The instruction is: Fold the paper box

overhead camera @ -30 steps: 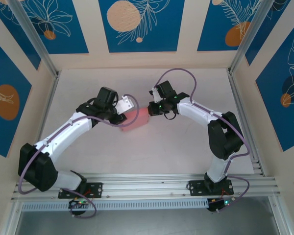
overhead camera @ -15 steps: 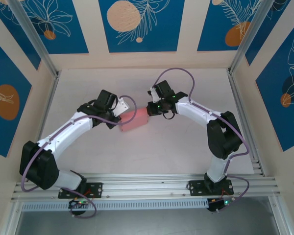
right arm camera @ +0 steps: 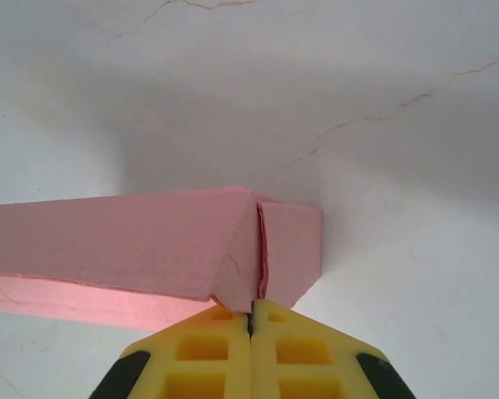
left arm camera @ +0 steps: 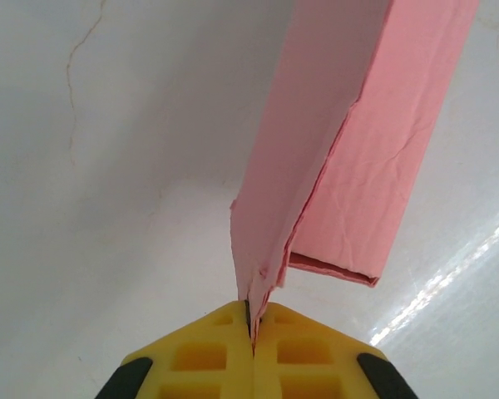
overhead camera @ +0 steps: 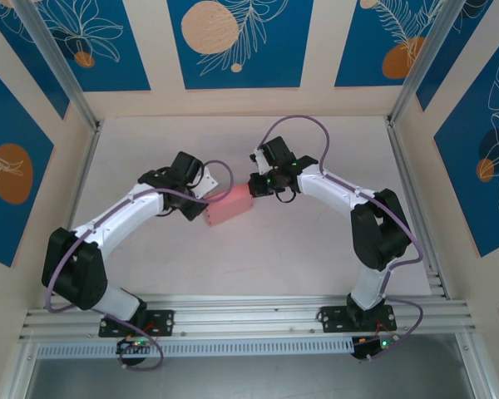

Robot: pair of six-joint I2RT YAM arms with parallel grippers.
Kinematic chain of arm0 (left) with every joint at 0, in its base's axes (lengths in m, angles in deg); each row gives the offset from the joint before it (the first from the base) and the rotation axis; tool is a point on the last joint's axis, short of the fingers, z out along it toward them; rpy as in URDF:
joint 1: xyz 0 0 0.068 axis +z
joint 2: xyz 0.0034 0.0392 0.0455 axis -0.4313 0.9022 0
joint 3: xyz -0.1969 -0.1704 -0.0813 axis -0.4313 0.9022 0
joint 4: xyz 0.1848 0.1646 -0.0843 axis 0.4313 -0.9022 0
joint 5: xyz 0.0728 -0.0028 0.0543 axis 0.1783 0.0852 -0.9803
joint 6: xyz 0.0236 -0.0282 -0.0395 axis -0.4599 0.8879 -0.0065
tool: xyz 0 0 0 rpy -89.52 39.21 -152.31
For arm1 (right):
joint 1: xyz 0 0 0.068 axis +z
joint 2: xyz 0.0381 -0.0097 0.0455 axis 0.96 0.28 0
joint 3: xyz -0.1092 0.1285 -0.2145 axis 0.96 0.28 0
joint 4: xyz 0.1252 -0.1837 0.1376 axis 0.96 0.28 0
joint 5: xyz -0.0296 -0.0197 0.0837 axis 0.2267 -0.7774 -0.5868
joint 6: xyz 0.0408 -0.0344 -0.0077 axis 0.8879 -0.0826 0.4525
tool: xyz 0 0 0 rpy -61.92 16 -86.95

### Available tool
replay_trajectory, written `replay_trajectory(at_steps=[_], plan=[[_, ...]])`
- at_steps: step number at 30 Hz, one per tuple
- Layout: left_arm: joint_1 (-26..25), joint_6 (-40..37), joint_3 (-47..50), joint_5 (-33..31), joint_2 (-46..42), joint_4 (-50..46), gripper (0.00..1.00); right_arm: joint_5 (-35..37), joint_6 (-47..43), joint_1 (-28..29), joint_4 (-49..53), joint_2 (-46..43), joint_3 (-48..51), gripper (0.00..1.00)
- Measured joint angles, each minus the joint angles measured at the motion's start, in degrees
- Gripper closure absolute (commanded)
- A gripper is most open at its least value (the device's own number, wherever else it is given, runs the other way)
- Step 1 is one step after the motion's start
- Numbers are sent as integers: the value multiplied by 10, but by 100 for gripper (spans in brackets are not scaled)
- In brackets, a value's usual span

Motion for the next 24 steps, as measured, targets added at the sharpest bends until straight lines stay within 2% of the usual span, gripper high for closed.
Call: replay_trajectory(at_steps=[15, 16, 18, 20, 24], plan=[[17, 146, -19, 107, 0, -3, 100, 36, -8, 6, -1, 7, -9, 100], [20, 152, -19, 115, 0, -1, 98, 40, -9, 7, -1, 7, -9, 100], [29, 165, -14, 133, -4, 11, 88, 47, -11, 10, 0, 8, -11, 100], [40, 183, -2, 153, -13, 30, 89, 50, -13, 14, -1, 10, -12, 100], [57, 217, 24, 187, -33, 68, 97, 55, -13, 20, 0, 17, -20, 100]])
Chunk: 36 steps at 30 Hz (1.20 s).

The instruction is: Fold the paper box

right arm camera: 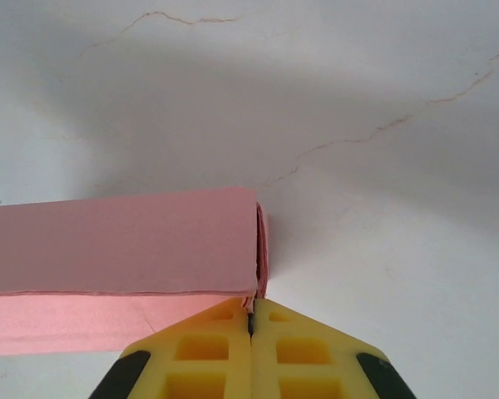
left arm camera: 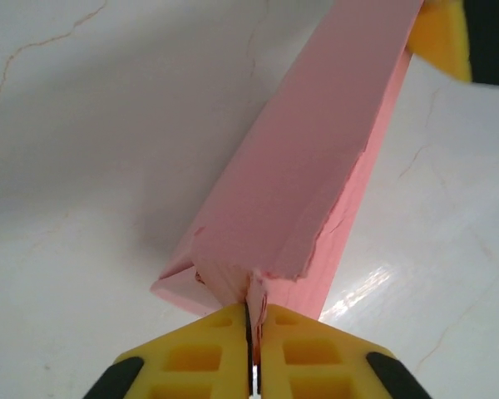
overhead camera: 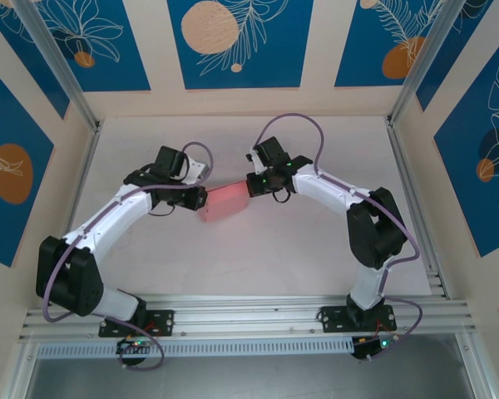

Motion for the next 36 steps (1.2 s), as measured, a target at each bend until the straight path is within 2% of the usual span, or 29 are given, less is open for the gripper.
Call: replay_trajectory(at_steps=[1, 2, 5, 12, 21, 24, 27, 31, 36], plan=[[4, 10, 4, 9, -2, 9, 99, 1, 0, 0, 0, 1, -2, 100], [6, 14, 7, 15, -2, 16, 92, 3, 0, 1, 0, 2, -2, 100], [10, 30, 14, 30, -2, 33, 91, 9, 0, 1, 3, 4, -6, 100], [12, 38, 16, 47, -3, 40, 78, 16, -2, 2, 4, 8, -11, 100], [12, 9, 8, 29, -6, -9, 65, 14, -2, 12, 3, 13, -18, 100], [12, 3, -2, 16, -6, -24, 65, 11, -2, 14, 3, 15, -20, 100], [12, -6, -7, 6, -6, -32, 71, 6, -2, 15, 3, 16, -21, 100], [12, -9, -7, 0, -6, -38, 86, 3, -2, 15, 3, 17, -21, 100], [13, -5, -7, -7, -10, -37, 90, 3, -2, 15, 4, 20, -26, 100]])
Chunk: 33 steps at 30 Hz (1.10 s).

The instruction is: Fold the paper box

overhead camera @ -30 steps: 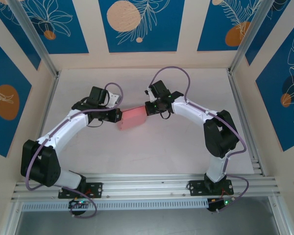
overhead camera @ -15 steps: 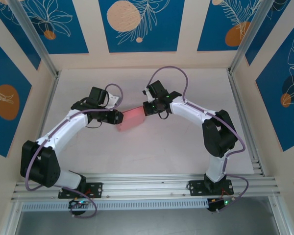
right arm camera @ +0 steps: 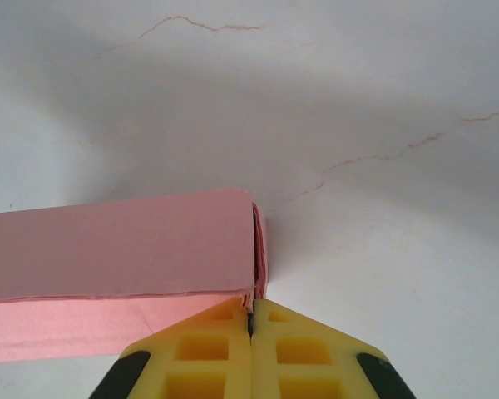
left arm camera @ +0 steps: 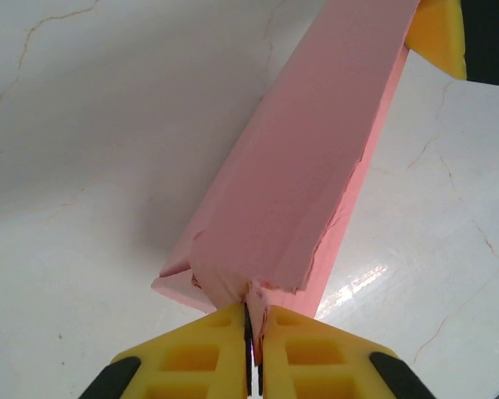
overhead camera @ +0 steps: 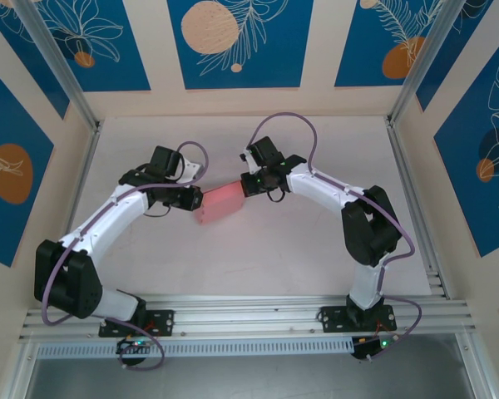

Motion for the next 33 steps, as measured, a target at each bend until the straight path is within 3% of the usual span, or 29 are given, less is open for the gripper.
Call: replay_trajectory(at_steps=[10, 20, 27, 33], plan=[[19, 34, 10, 46, -16, 52, 87, 1, 0, 1, 6, 4, 0, 100], [46, 49, 28, 89, -17, 78, 94, 3, -4, 3, 9, 6, -3, 100], [60, 49, 44, 90, -16, 95, 95, 3, 2, 6, 8, 6, -3, 80], [68, 49, 57, 85, -10, 99, 95, 3, 16, 7, 10, 5, -6, 68]])
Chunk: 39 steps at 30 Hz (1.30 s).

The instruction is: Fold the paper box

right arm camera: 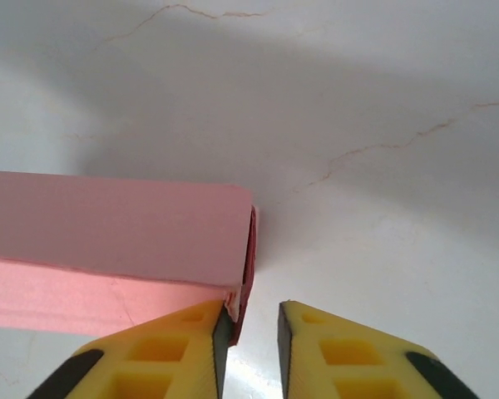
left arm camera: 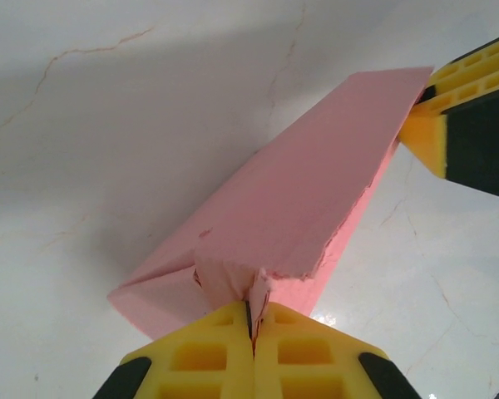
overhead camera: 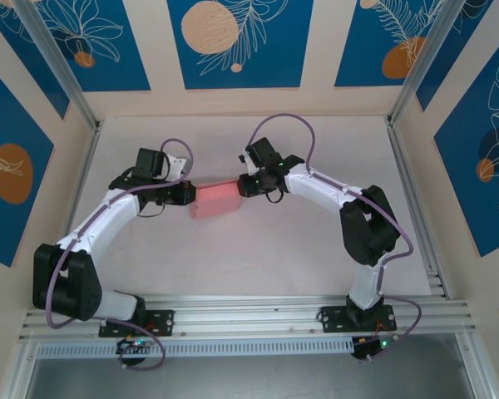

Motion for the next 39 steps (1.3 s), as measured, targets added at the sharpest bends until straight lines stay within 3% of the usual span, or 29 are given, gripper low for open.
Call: replay_trajectory(at_steps=[8, 21, 27, 39], plan=[[0, -2, 25, 0, 19, 3, 96, -14, 3, 5, -1, 0, -16, 57], [1, -1, 26, 1, 19, 8, 92, -16, -16, 3, -5, 33, -34, 55], [1, -1, 26, 5, 14, 7, 82, -11, -20, 4, -14, 35, -34, 56], [1, -2, 25, 5, -8, -9, 89, -8, -21, 5, -17, 36, -33, 57]])
